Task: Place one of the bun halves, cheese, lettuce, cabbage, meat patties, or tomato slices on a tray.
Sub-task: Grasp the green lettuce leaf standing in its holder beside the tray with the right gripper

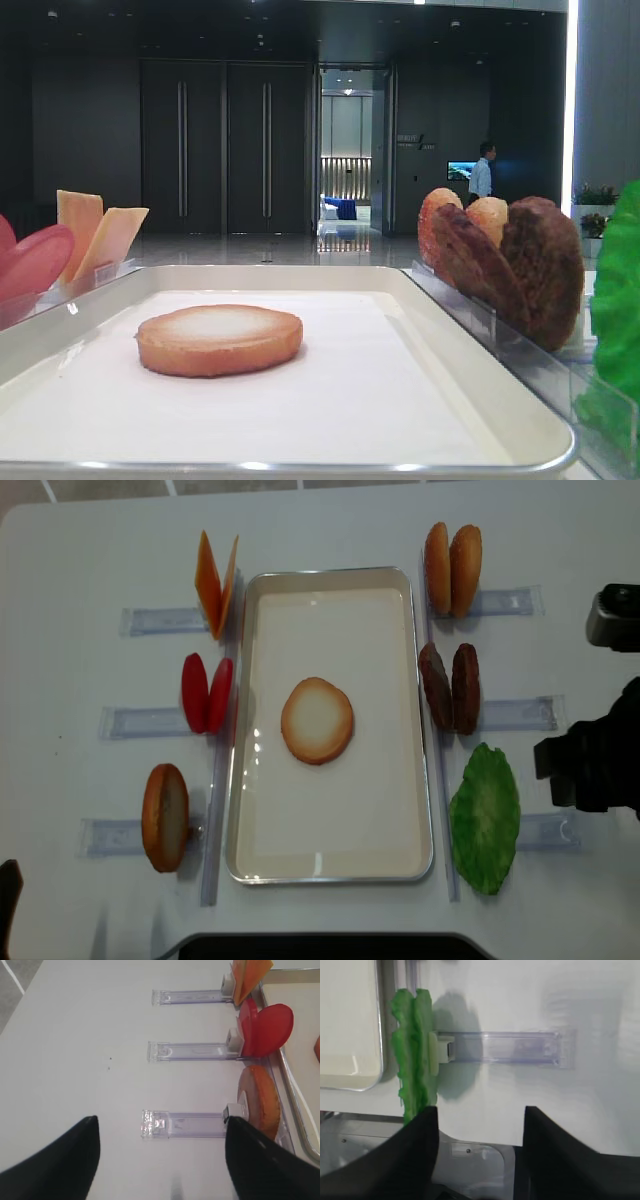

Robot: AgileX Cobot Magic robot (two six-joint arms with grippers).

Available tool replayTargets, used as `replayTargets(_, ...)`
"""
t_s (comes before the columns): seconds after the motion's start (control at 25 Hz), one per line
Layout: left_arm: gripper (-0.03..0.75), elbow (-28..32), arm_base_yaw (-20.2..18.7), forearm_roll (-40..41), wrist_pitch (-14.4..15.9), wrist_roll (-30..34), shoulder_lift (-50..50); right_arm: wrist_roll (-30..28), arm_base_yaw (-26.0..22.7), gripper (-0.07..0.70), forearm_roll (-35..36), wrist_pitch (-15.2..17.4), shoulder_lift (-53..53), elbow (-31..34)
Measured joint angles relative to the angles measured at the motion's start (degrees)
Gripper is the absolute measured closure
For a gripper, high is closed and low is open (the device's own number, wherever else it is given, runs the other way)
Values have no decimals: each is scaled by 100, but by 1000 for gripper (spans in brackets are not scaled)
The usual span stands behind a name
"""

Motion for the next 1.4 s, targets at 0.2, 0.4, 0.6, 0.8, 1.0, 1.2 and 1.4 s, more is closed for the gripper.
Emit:
replayTargets(0.2, 125, 0, 0, 0, 0, 0, 0, 686, 690, 264, -247, -239, 393, -228)
replayTargets(0.4, 125, 0, 0, 0, 0, 0, 0, 858, 908, 264, -275, -304, 823, -417)
replayTargets(0.6, 125, 0, 0, 0, 0, 0, 0, 886, 1084, 264, -280, -413, 1024, -433)
replayTargets(0.8, 125, 0, 0, 0, 0, 0, 0, 943, 1152, 263, -288, -512, 1187, -433)
replayTargets(1.0, 132, 0, 0, 0, 0, 0, 0, 939, 1152, 262, -299, -621, 1468, -433)
replayTargets(1.2, 164, 0, 0, 0, 0, 0, 0, 899, 1152, 279, -301, -745, 1518, -433)
replayTargets(1.4, 177, 0, 0, 0, 0, 0, 0, 819, 1157, 293, -275, -749, 1706, -433)
